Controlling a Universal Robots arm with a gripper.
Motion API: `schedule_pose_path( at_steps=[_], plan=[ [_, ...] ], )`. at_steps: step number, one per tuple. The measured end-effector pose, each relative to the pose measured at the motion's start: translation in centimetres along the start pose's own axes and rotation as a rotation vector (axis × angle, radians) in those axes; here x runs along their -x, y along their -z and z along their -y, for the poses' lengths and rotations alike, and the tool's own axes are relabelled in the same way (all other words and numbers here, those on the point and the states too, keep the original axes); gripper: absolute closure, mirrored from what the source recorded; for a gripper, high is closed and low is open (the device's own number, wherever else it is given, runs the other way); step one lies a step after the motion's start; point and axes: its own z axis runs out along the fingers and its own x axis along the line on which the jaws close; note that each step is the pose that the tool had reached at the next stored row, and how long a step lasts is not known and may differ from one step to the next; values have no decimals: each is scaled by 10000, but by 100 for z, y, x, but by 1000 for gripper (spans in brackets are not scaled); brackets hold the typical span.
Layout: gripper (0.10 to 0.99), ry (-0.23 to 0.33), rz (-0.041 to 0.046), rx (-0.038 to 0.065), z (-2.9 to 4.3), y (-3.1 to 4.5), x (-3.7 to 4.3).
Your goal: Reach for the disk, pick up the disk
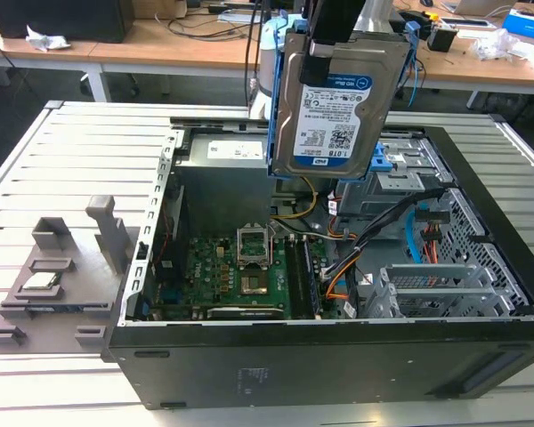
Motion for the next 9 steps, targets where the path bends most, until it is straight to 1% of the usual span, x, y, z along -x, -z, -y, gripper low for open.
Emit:
schedule_pose_path(
  at_steps=[4, 9],
  plan=[
    [718, -1, 1, 0, 1, 0, -37],
    [718, 0, 1, 0, 5, 0, -111]
  ],
)
